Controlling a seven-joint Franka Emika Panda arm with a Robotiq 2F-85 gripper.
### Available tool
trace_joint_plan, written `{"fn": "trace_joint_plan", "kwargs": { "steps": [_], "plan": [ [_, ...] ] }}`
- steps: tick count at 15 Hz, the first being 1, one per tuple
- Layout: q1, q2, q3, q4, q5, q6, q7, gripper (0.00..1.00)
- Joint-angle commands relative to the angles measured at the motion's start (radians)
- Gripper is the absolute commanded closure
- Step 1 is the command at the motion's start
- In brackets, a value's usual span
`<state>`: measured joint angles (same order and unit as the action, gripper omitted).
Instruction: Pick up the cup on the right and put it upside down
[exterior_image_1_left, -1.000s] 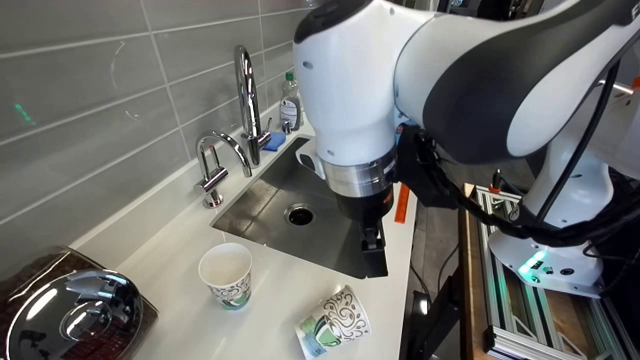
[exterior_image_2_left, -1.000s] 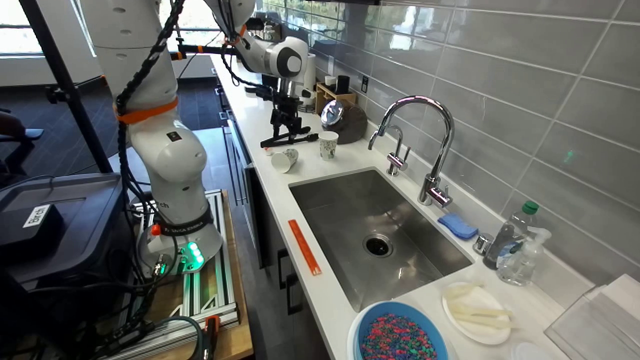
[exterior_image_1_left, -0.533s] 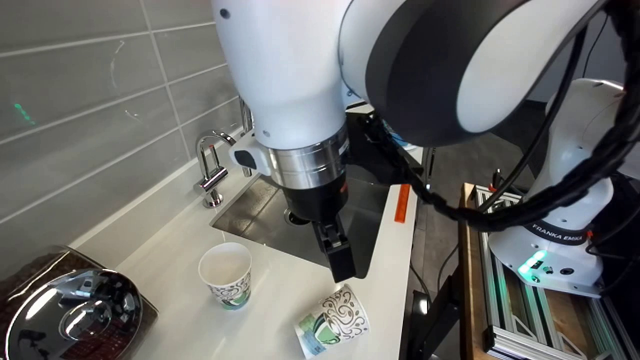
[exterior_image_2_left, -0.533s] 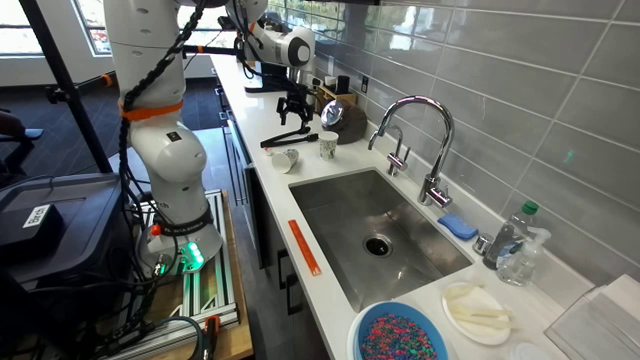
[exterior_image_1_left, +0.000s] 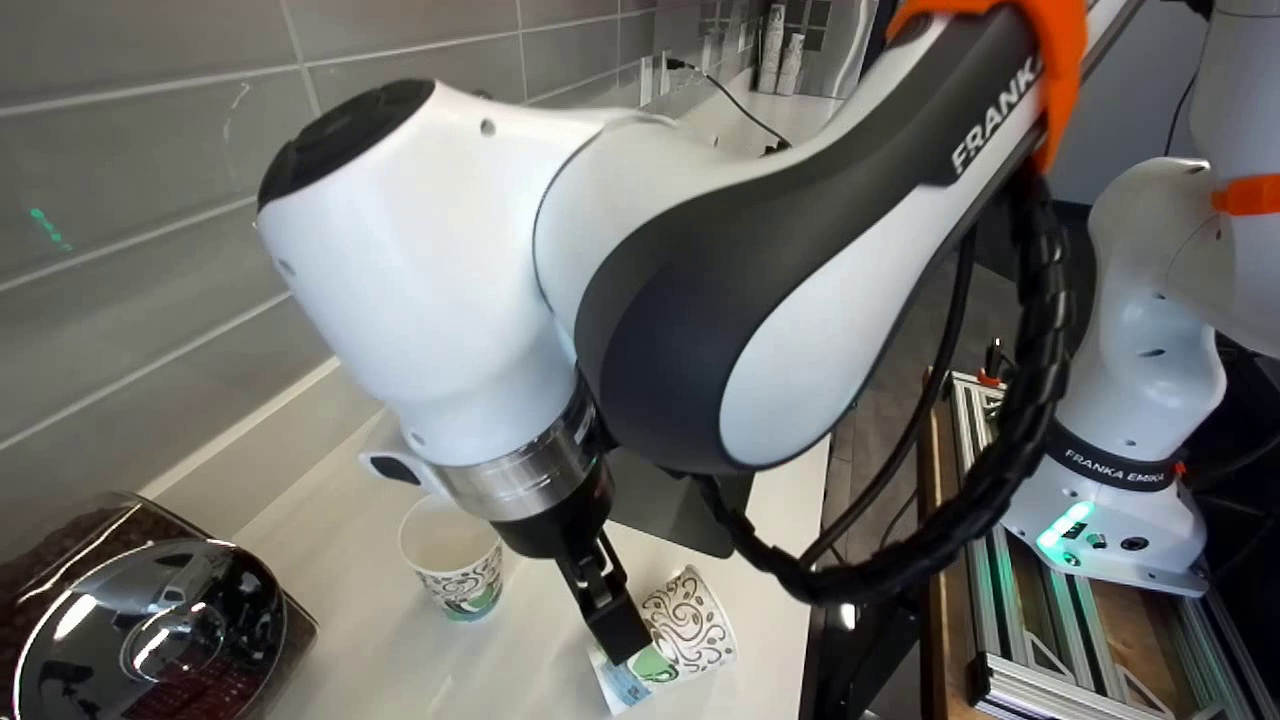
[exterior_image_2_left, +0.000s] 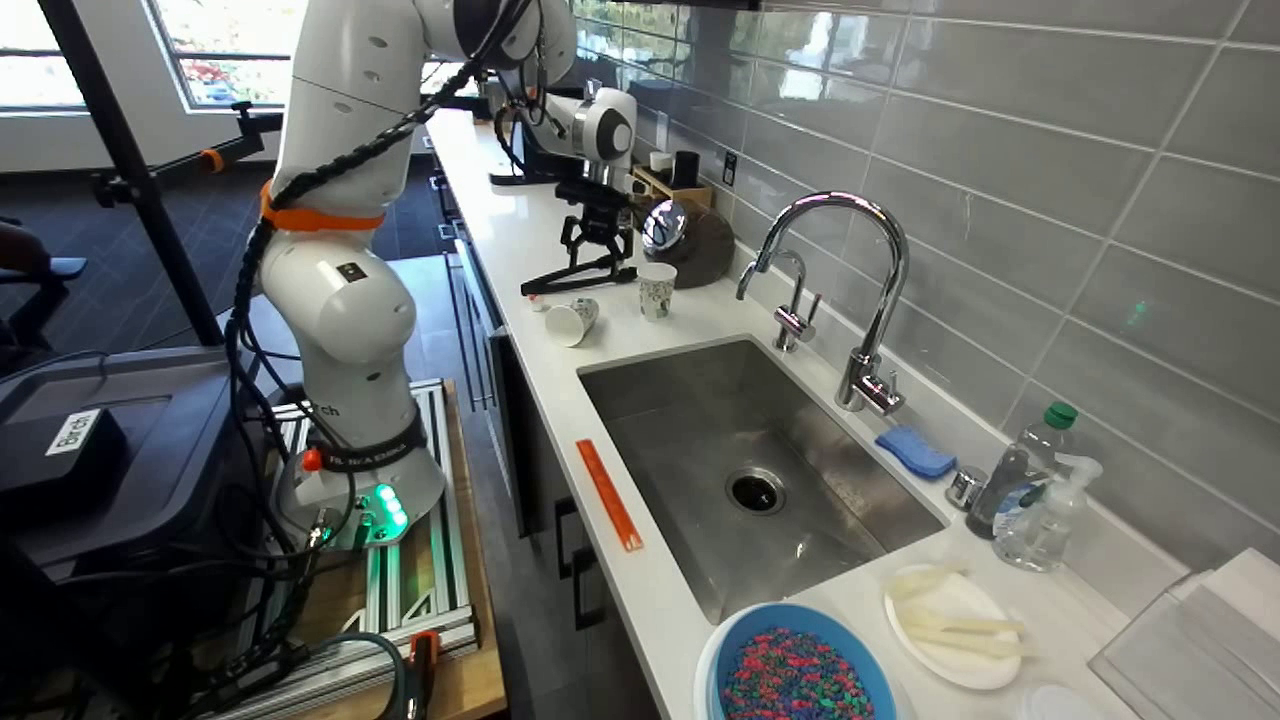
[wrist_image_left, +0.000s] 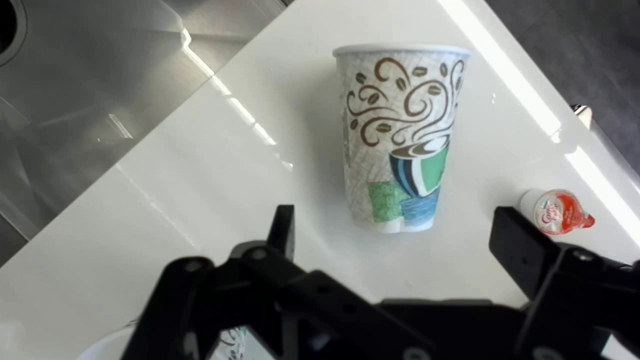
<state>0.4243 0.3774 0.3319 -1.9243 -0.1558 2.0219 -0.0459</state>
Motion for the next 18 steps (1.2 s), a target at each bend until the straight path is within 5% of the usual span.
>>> {"fn": "trace_joint_plan", "kwargs": {
  "steps": [1, 18],
  "plan": [
    [0.034, 0.100, 0.001, 0.099, -0.029, -0.062, -0.015, 0.00],
    [0.076, 0.215, -0.025, 0.127, -0.070, -0.013, 0.005, 0.00]
  ]
}}
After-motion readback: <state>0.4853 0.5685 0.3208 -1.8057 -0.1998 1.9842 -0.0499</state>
